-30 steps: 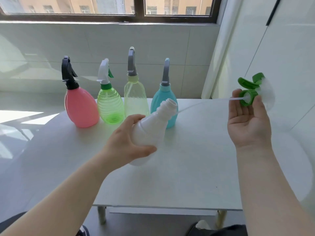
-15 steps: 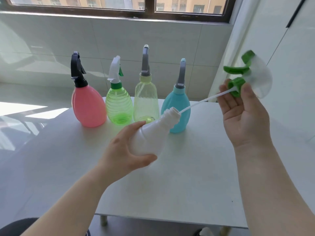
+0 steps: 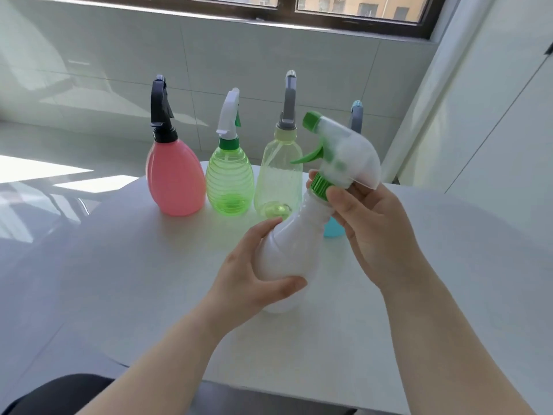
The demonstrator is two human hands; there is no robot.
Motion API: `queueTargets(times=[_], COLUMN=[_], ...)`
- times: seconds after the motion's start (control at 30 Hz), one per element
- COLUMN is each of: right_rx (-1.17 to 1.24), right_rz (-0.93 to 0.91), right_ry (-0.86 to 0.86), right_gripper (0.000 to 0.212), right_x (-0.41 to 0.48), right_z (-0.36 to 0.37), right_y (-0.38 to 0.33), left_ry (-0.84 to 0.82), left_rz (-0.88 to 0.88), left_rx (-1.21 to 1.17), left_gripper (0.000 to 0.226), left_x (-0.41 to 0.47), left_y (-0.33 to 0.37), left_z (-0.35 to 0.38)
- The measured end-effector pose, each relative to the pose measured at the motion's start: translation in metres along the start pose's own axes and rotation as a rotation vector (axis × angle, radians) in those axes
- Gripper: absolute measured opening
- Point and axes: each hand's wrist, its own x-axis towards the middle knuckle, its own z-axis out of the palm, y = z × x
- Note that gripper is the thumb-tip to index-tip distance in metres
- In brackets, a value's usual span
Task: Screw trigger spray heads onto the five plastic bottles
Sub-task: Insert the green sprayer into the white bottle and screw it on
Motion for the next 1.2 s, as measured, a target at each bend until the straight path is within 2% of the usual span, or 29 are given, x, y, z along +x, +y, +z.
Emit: queueTargets(times=[0.13,0.23,0.47,0.57,0.7,0.77,0.9,1.0,1.1,1.2], right_rx=[-0.058,-0.106,-0.353,-0.4,-0.327,-0.225,-0.212,-0.276,-0.408,-0.388], right_rz=[0.009,-0.011,0.0,-0.008,0.04,0.027,-0.066,-0.055,-0.026,-0.057], right_ry=[-0.061,-0.079,0.014,0.048,-0.145,-0.184,0.031,0.183,0.154,0.016], right_gripper=[0.034,0.028,0.018,0.023,0.02,0.019,0.019,0.03,0.034,0.021], right_x=[0.001,0.002,0.0,-0.002,-0.009,-0.011,-0.011,-0.011,-0.014,-0.018], right_z=[0.001,0.007,0.036,0.038,0.027,0.021,0.021,0.033,0.041,0.039], right_y=[-0.005,-0.009,-0.004,0.0,-0.003,-0.005,-0.004,0.002,0.007,0.004], left_ry=[0.005,-0.014,-0.03,-0.022,-0.008,-0.004,0.005,0.005,-0.009,-0.012], left_rz=[0.001,-0.005,0.017,0.025,0.024,0.023,0.014,0.014,0.026,0.022], left_rx=[-0.044,-0.072,-0.082,-0.074,-0.07,-0.066,-0.059,-0.066,-0.051,-0.047], left_gripper=[0.067,0.067,0.068,0.068,0.066,0.065,0.066,0.065,0.069,0.066], left_x=[0.0,0.002,0.005,0.005,0.004,0.004,0.004,0.004,0.005,0.004], left_y=[-0.006,-0.011,-0.019,-0.02,-0.02,-0.02,-0.018,-0.017,-0.017,-0.018], left_z=[0.001,0.005,0.006,0.007,0.008,0.008,0.01,0.01,0.009,0.009])
